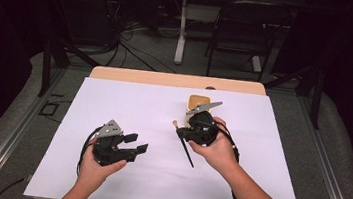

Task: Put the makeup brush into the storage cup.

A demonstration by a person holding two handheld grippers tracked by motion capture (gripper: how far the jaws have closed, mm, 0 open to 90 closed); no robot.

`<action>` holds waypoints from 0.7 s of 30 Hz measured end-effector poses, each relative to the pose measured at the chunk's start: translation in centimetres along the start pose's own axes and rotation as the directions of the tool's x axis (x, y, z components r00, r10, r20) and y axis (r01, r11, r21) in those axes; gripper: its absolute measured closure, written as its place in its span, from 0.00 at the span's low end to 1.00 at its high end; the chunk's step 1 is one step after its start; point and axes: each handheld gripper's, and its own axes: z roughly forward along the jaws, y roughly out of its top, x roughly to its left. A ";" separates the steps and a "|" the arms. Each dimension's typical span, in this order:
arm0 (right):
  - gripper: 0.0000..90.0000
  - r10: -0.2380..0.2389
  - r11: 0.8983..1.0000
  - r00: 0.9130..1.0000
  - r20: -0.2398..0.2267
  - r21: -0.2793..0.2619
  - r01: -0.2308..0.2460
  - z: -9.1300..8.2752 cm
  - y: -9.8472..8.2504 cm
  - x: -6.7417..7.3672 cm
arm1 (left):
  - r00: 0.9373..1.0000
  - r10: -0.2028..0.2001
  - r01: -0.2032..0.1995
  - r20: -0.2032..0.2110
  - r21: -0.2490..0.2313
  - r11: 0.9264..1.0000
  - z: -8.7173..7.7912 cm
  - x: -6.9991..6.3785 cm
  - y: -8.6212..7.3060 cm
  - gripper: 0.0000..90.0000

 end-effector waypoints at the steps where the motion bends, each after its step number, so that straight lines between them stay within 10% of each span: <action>1: 0.93 -0.003 1.000 1.000 -0.001 0.001 0.003 0.0 0.0 0.1 | 1.000 -0.007 0.007 0.007 -0.003 1.000 0.2 0.0 0.0 0.48; 21: 0.93 0.069 0.993 0.996 -0.064 -0.090 -0.075 0.1 -0.9 -0.3 | 0.998 -0.006 0.007 0.059 -0.015 1.000 1.6 -0.9 0.7 0.49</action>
